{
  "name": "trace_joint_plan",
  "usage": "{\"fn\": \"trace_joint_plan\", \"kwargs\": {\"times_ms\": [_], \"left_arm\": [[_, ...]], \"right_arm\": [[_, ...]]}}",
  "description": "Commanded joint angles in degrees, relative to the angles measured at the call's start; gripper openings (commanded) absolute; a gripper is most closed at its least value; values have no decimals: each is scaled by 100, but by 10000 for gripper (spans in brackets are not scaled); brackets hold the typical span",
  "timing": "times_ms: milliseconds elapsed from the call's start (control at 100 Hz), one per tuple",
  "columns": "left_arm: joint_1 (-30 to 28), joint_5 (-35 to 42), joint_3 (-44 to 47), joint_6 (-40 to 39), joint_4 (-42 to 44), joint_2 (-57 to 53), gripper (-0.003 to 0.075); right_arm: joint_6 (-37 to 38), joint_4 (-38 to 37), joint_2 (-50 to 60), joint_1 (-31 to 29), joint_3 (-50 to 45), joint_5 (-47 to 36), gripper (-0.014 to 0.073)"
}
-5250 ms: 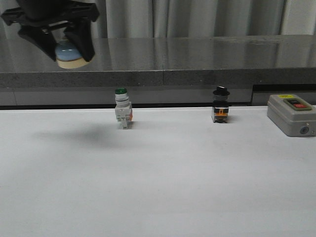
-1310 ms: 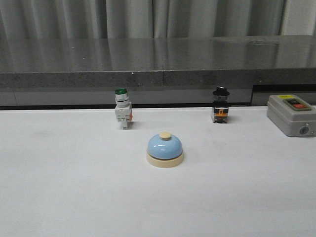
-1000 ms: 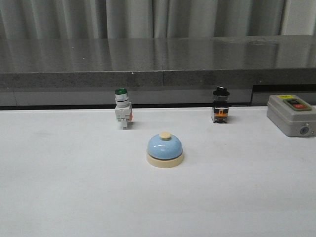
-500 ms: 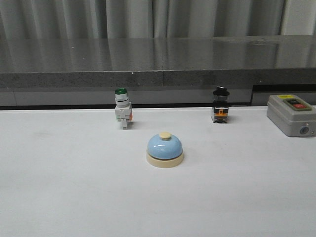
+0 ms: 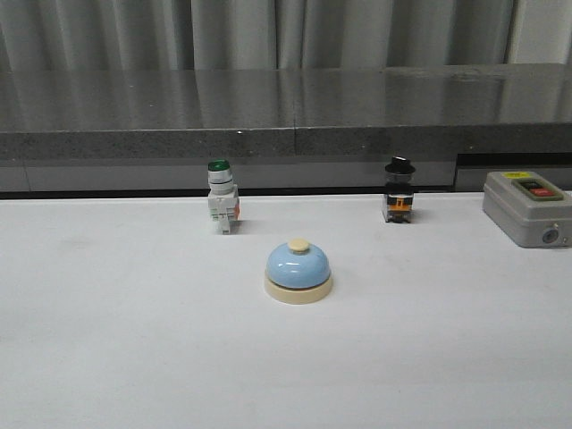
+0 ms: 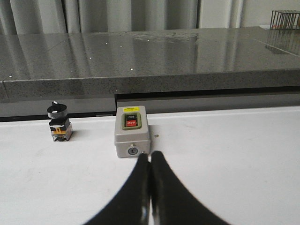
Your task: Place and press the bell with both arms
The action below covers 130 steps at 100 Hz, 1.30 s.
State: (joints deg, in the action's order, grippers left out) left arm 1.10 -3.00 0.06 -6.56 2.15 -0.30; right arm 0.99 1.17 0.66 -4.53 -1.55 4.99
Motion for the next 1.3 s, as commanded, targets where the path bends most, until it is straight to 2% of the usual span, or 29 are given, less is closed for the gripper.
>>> {"fn": "trace_joint_plan", "kwargs": {"times_ms": [0, 350, 500, 820, 1120, 1290], "left_arm": [[-10, 467, 241, -48, -54, -173, -20], [-10, 467, 241, -48, -54, -173, -20], [-10, 467, 241, -48, -54, -173, -20], [-10, 467, 241, -48, -54, -173, -20], [-10, 467, 241, -48, -54, -173, -20], [-10, 467, 241, -48, -54, -173, -20]], "right_arm": [[-21, -29, 96, -4, 89, -438, -60], [-21, -35, 72, -4, 168, -499, -60], [-21, -35, -238, -4, 705, 164, -60], [-21, -46, -2115, -4, 2494, 1517, -60], [-21, -32, -4190, 9, 3655, 1903, -60], [-35, 136, -5253, 376, 4494, 2495, -60]]}}
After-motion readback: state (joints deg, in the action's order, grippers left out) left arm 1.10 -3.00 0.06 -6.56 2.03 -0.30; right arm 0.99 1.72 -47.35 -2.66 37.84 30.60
